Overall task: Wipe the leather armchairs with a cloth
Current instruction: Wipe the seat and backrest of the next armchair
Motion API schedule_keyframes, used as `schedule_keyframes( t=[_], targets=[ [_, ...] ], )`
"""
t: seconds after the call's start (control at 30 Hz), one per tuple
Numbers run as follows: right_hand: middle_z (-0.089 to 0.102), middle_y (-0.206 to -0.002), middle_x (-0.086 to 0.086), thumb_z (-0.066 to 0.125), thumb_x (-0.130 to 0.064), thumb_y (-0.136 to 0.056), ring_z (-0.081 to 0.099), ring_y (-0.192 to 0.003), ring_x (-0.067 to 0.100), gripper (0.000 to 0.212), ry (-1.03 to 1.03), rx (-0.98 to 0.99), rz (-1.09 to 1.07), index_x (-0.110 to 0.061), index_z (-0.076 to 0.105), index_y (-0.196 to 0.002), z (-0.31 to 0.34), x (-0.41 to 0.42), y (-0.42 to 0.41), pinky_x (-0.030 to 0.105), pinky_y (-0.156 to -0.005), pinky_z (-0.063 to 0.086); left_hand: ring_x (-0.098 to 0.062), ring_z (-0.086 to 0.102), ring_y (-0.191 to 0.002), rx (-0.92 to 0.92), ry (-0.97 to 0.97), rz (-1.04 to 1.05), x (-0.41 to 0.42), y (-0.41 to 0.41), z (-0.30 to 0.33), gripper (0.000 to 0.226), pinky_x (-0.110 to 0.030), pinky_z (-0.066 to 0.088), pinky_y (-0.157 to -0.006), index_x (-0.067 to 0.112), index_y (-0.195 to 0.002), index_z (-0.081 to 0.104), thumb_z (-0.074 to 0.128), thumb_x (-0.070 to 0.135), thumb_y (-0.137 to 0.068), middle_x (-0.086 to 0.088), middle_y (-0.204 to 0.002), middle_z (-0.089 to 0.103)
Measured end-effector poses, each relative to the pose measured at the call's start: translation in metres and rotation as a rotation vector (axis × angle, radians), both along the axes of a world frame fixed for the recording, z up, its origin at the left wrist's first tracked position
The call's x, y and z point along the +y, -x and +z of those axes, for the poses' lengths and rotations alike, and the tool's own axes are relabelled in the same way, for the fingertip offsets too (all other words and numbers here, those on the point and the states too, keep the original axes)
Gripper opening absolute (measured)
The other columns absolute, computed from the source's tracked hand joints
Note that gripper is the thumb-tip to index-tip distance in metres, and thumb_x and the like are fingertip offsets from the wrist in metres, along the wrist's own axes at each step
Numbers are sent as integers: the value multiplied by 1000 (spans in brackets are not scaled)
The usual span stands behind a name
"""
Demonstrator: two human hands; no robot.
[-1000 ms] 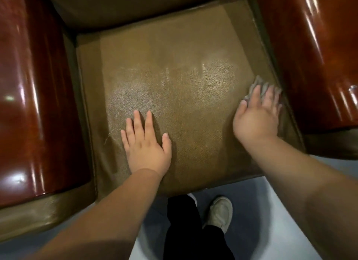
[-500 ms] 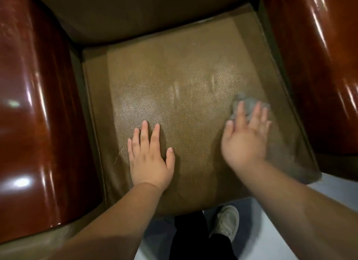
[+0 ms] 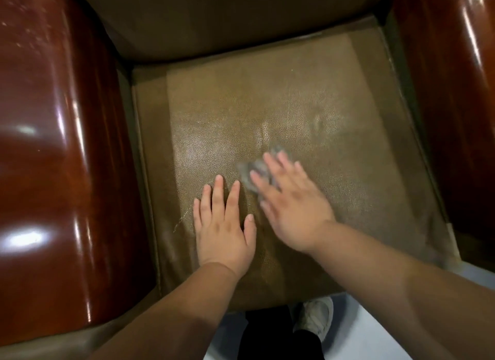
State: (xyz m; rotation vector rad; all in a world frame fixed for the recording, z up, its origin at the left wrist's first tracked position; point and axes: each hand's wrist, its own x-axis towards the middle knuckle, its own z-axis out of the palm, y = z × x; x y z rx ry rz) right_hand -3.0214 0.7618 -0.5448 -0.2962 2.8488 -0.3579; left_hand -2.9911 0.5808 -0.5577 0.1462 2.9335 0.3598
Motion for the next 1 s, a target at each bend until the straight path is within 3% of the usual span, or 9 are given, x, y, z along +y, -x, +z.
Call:
schedule_keyframes(
  t=[0.07,0.13,0.33,0.47,0.53,0.67,0.73,0.93,1.0],
  targets=[
    [17,-173,8,32,-47,-103,9,-161,28,61,8,-17,353,-27,34,-161,2,18,5,47,-130,11,-28,13,-162,-25,-81,23,-1,0,5,66,-56,13,-130,22,-162,34,36,42,-100,-3,-175,17],
    [21,-172,9,34,-49,-102,16,-159,29,64,-47,10,422,-23,37,-160,-4,53,34,50,-129,17,-27,16,-160,-21,-131,61,-3,8,13,65,-53,12,-130,23,-162,34,35,42,-100,-1,-175,18],
    [2,-173,19,21,-45,-100,0,-160,37,72,-119,-65,-526,-16,19,-166,1,36,91,50,-129,-1,-25,10,-162,16,-78,181,-4,81,6,67,-51,6,-132,27,-164,31,33,48,-100,-3,-175,16],
    [19,-171,16,41,-41,-103,13,-159,37,62,2,21,251,-20,35,-161,-4,-8,68,52,-127,9,-27,8,-162,-1,-15,211,2,91,-3,73,-51,5,-132,31,-165,27,37,51,-95,-4,-177,13],
    [21,-171,11,37,-43,-103,14,-159,30,63,-16,36,406,-21,32,-161,-6,29,84,52,-128,14,-28,8,-162,1,9,187,-1,87,-5,74,-51,6,-132,31,-166,26,38,49,-96,-4,-177,12],
    [13,-171,20,19,-48,-98,10,-159,38,75,-116,-57,-475,-12,26,-164,-12,109,126,56,-128,12,-30,10,-162,15,41,182,0,93,-8,74,-51,6,-132,30,-166,26,41,50,-96,-5,-176,15],
    [4,-172,21,14,-47,-96,1,-159,38,78,-131,-132,-707,-13,16,-166,-9,90,130,55,-129,6,-31,11,-162,17,51,191,0,95,-9,74,-52,6,-132,29,-166,27,41,50,-96,-6,-176,16],
    [10,-174,8,30,-47,-105,2,-161,27,62,-55,-43,390,-25,26,-163,1,48,65,46,-130,5,-32,15,-160,31,42,193,-3,94,-4,75,-53,8,-131,27,-165,31,43,48,-94,-8,-175,19],
    [11,-174,8,30,-47,-105,6,-161,27,64,-115,-5,299,-23,24,-164,-10,100,74,49,-130,11,-32,14,-161,20,37,188,-4,93,-5,75,-52,7,-131,27,-165,31,43,48,-94,-7,-175,19]
  ],
)
